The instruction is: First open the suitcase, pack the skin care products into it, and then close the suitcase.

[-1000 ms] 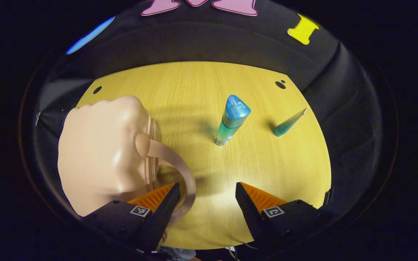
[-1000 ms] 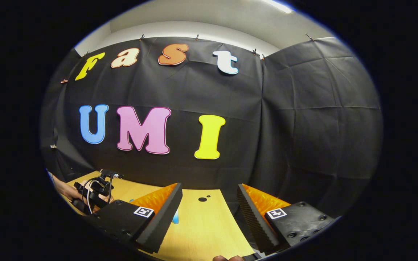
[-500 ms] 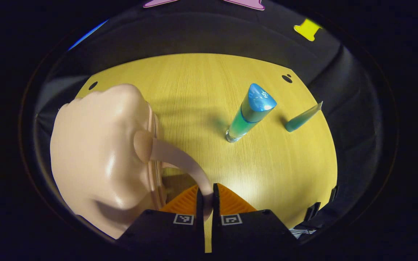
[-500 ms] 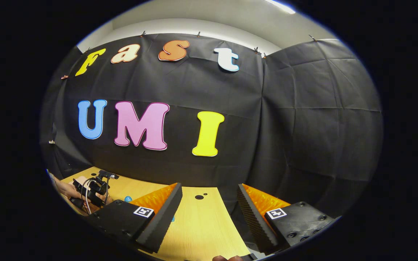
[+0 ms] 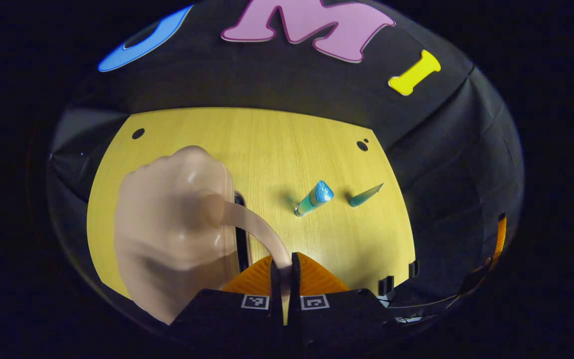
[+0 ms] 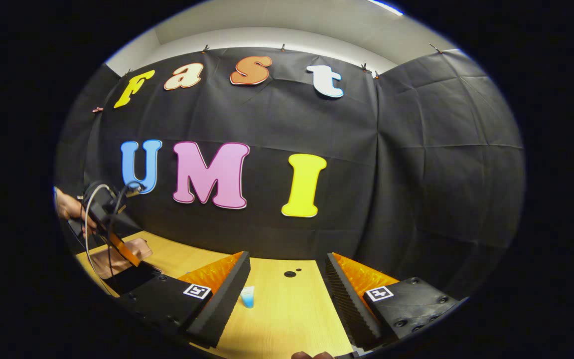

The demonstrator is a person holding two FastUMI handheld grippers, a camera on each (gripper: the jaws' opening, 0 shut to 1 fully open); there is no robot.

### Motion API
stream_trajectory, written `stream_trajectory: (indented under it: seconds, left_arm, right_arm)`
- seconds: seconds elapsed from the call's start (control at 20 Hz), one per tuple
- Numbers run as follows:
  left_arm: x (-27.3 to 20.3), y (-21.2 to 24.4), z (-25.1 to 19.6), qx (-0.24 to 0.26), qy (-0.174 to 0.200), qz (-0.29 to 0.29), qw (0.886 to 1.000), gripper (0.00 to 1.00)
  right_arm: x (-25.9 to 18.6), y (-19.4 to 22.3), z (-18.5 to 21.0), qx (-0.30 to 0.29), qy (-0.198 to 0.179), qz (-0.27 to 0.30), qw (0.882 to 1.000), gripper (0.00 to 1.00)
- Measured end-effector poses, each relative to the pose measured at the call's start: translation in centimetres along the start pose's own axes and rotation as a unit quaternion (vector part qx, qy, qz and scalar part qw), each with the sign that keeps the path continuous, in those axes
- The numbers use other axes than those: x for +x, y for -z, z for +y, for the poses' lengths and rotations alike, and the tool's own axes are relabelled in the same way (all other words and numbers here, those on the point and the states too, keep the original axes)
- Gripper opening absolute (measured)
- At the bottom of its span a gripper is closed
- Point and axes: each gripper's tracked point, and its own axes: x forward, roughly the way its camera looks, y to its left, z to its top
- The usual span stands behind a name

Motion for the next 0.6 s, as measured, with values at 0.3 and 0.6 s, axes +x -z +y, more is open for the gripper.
stream_trajectory:
  seconds: [0.3, 0.6]
  left_arm:
    - [-10.8, -4.2, 9.3, -0.047, -0.042, -0.105, 0.992, 0.08]
    - [-17.1, -5.8, 24.2, -0.086, -0.086, -0.157, 0.98, 0.08]
  right_arm:
    - [3.0, 0.4, 4.8, 0.009, -0.065, 0.0, 0.998, 0.96]
    - [4.8, 0.3, 11.6, 0.008, -0.053, 0.012, 0.998, 0.99]
